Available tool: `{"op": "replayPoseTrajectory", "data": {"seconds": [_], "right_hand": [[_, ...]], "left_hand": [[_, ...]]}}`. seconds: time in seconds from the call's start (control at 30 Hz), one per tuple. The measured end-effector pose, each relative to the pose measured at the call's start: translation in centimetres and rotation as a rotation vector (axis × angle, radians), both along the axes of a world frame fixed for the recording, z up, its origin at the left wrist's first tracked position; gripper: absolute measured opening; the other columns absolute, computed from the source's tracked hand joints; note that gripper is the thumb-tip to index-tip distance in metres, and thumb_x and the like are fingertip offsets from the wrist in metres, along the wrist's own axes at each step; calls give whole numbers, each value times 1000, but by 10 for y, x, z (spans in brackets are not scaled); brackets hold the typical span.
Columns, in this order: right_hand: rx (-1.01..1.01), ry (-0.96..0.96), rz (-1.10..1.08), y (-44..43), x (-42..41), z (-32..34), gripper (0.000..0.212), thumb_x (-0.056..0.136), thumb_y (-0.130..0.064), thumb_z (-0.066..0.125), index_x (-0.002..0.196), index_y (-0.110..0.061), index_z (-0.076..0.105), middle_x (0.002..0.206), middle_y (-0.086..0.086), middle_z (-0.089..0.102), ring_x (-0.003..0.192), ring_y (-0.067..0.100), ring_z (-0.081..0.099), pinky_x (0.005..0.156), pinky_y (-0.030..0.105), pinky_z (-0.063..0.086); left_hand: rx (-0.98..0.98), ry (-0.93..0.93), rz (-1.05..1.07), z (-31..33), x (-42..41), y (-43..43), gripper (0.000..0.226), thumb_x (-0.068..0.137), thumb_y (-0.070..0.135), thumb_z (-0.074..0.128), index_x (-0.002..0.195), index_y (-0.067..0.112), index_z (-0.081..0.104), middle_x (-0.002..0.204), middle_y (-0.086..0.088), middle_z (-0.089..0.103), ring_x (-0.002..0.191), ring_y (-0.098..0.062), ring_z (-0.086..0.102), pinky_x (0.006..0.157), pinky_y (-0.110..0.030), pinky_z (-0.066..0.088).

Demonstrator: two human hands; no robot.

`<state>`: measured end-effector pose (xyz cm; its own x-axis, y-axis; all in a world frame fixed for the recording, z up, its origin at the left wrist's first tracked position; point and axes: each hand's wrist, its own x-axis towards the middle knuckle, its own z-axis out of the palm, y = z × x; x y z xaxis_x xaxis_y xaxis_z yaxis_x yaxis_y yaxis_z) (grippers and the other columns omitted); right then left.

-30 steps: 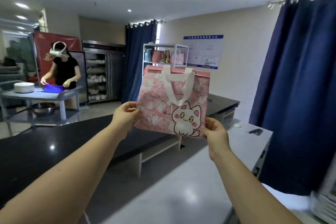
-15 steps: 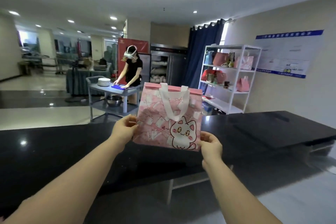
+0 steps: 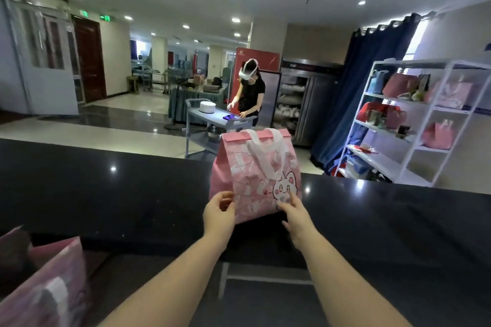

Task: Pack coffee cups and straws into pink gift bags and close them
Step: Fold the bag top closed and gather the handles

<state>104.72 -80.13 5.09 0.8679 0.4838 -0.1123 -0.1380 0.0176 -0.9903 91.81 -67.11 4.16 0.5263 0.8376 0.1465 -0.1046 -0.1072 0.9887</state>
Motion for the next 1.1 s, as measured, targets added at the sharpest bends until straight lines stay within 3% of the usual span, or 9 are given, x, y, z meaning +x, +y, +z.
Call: {"op": "replayPoseTrajectory", "data": {"seconds": [0.1, 0.23, 0.43, 0.53, 0.6, 0.7, 0.77, 0.9, 1.1], "right_hand": [[51, 17, 175, -24, 15, -5, 49, 100, -26, 49, 145, -41, 38, 139, -14, 50, 132, 13, 41, 107, 42, 33], [219, 2, 112, -54, 36, 3, 39, 99, -32, 51, 138, -34, 50, 126, -11, 62, 111, 5, 60, 81, 25, 49], [163, -202, 38, -74, 46, 19, 40, 85, -33, 72, 122, -30, 56, 125, -1, 58, 108, 10, 58, 81, 24, 50], [65, -311, 86, -65, 40, 17, 55, 78, -34, 79, 126, -30, 52, 131, -2, 51, 117, 17, 52, 95, 36, 50], [55, -330, 122, -58, 34, 13, 60, 78, -31, 80, 128, -34, 47, 133, -3, 47, 116, 12, 51, 87, 28, 50], [59, -338, 53, -59, 36, 6, 67, 79, -28, 79, 136, -32, 43, 132, -1, 50, 117, 15, 53, 94, 37, 52], [68, -342, -30, -68, 46, 7, 65, 80, -25, 78, 137, -26, 45, 129, 0, 55, 115, 17, 56, 97, 42, 51], [98, -399, -115, -89, 70, 16, 54, 81, -18, 77, 129, -23, 53, 116, -4, 62, 101, 7, 61, 85, 27, 53], [29, -509, -183, -90, 88, 26, 43, 76, -8, 74, 106, -34, 57, 97, -6, 63, 82, 6, 62, 63, 14, 46]], "left_hand": [[65, -3, -97, -4, 29, -60, 24, 85, 8, 69, 90, 31, 67, 91, 12, 69, 86, -1, 65, 68, -11, 51], [165, 84, -227, -2, 57, -103, 32, 84, 1, 65, 97, 30, 67, 96, 14, 67, 94, -4, 64, 79, -14, 51], [144, 93, 275, 17, 56, -60, 43, 76, 9, 74, 109, 28, 54, 118, 2, 53, 105, -17, 56, 84, -31, 51], [80, 92, 64, 31, 59, -36, 81, 72, 12, 78, 139, 35, 37, 132, 6, 44, 114, -13, 48, 92, -35, 48], [75, 51, -93, 33, 63, -37, 89, 71, 7, 77, 140, 43, 34, 129, 7, 50, 107, -7, 54, 85, -31, 51], [148, 27, -100, 23, 73, -49, 86, 73, 12, 79, 138, 46, 35, 118, 7, 57, 104, -5, 57, 85, -34, 54], [220, 18, -118, 20, 80, -59, 80, 75, 18, 79, 137, 48, 36, 109, 10, 60, 98, 2, 58, 79, -24, 52], [322, 12, -179, 28, 93, -73, 63, 74, 25, 83, 126, 41, 51, 98, 11, 62, 87, 9, 59, 66, -10, 49], [409, 11, -101, 39, 106, -77, 49, 69, 18, 85, 113, 23, 65, 102, 10, 67, 96, -1, 62, 81, -16, 50]]}}
